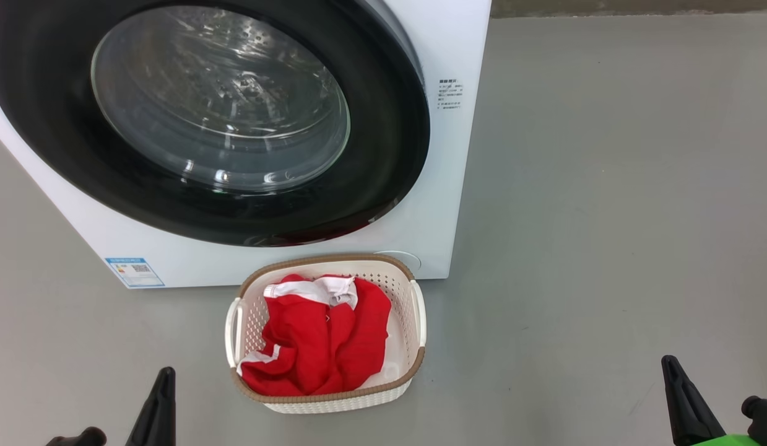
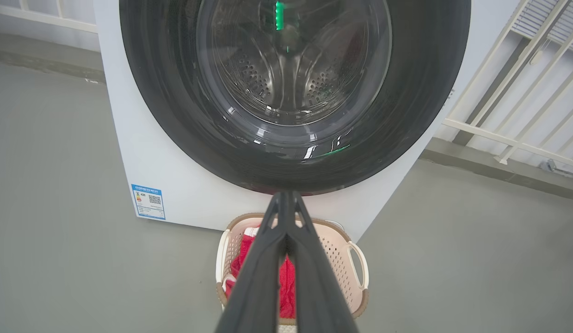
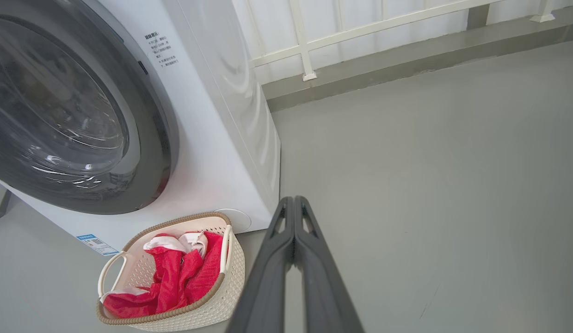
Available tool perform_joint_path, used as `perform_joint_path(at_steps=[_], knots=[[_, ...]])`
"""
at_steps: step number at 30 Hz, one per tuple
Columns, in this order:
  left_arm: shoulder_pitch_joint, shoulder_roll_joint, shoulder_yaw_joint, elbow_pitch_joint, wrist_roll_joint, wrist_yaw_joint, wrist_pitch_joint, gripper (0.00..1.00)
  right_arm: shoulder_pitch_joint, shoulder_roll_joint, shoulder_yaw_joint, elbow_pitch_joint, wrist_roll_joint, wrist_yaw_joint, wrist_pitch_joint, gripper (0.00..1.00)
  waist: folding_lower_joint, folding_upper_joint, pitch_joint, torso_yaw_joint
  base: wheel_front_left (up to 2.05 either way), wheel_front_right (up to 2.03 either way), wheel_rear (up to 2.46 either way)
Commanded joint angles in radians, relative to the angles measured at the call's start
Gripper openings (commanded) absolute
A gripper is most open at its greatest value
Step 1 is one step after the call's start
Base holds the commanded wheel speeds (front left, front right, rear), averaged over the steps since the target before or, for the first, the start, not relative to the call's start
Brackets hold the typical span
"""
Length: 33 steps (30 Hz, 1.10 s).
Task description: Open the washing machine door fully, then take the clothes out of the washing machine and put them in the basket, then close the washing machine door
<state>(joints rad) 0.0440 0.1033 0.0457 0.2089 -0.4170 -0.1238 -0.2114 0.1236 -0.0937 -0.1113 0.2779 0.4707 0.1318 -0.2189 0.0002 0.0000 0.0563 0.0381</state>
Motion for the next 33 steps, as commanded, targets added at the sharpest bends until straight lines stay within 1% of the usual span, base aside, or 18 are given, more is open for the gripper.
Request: perform_joint_path(at_steps=[1, 33], knots=[[-0.016, 0.008, 0.012, -0.018, -0.027, -0.001, 0.004, 0.0, -0.022, -0.013, -0.001, -0.022, 0.035, 0.0, 0.004, 0.0, -0.0002, 0.0, 0.0, 0.0, 0.0, 0.0, 0.0], [-0.055, -0.009, 0.028, -0.002, -0.362, -0.003, 0.096, 0.0, -0.082, 0.003, -0.002, -0.025, 0.352, 0.0, 0.098, 0.0, -0.0002, 0.0, -0.015, -0.011, 0.0, 0.0, 0.0]])
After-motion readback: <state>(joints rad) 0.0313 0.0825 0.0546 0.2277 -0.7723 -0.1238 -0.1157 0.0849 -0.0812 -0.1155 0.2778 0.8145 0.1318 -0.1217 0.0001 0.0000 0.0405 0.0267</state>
